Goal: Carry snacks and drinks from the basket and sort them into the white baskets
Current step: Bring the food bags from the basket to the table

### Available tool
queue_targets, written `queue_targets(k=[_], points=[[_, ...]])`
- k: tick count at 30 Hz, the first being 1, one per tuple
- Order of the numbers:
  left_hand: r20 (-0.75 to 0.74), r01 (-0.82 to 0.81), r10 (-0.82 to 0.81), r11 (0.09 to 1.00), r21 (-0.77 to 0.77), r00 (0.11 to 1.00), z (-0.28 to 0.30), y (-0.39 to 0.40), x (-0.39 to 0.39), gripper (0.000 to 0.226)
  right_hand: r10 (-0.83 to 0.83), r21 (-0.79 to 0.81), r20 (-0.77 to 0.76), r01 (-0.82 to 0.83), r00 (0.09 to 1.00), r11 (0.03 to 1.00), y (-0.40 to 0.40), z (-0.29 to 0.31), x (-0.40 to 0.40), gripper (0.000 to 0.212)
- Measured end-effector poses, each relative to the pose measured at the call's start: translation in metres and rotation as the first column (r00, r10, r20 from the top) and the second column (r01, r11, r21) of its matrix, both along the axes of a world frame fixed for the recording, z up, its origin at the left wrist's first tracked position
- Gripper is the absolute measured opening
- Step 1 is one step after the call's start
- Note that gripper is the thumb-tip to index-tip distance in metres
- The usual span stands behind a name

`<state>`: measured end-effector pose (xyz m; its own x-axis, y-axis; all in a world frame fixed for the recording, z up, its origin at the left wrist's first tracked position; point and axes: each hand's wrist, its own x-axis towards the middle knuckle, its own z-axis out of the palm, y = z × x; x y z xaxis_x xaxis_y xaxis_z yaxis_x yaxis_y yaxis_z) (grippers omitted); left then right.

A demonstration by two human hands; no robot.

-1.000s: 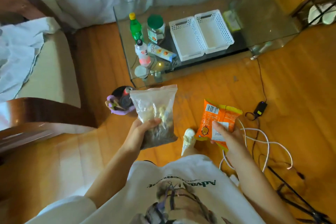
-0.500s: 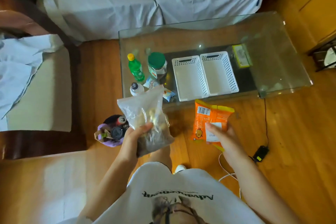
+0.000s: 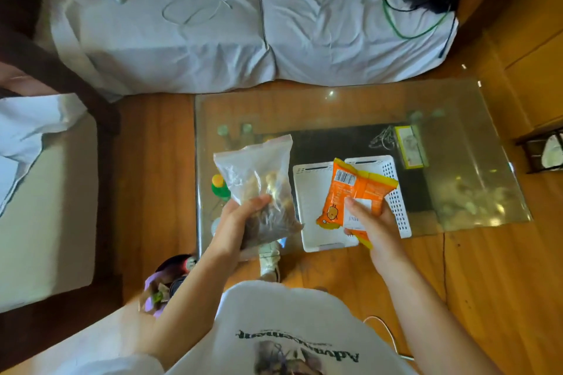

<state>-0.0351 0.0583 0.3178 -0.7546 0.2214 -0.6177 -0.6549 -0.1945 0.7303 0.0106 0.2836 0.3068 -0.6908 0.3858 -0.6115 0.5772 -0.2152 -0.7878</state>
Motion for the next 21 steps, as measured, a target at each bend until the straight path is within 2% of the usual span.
queue_targets(k=[4,7,11,15,18,21], points=[[0.006,0.014,-0.014,0.997,-0.070,1.000,-0.011,0.012,-0.044,0.032,0.006,0.033,0.015,-0.006,1.000,0.999,0.011,-0.011,-0.042,0.039],[0.040,-0.012,0.017,0.992,-0.125,0.999,-0.039,0.029,-0.089,0.024,0.043,0.044,0.036,-0.044,0.998,0.998,0.022,-0.034,-0.088,0.025],[0.062,-0.015,0.028,0.979,-0.205,0.998,-0.097,0.053,-0.150,0.031,0.034,-0.003,0.054,-0.034,0.998,0.999,0.038,-0.088,-0.156,0.019],[0.088,-0.003,0.024,0.972,-0.237,0.996,-0.162,0.076,-0.200,0.022,0.075,-0.032,0.106,-0.072,0.992,0.997,0.053,-0.153,-0.204,0.039],[0.148,0.055,-0.017,0.966,-0.253,0.989,-0.211,0.090,-0.225,0.020,0.123,-0.025,0.146,-0.121,0.982,0.992,0.064,-0.200,-0.227,0.033],[0.207,0.087,-0.030,0.958,-0.272,0.978,-0.256,0.096,-0.238,0.028,0.163,0.016,0.184,-0.169,0.969,0.985,0.073,-0.245,-0.243,0.032]])
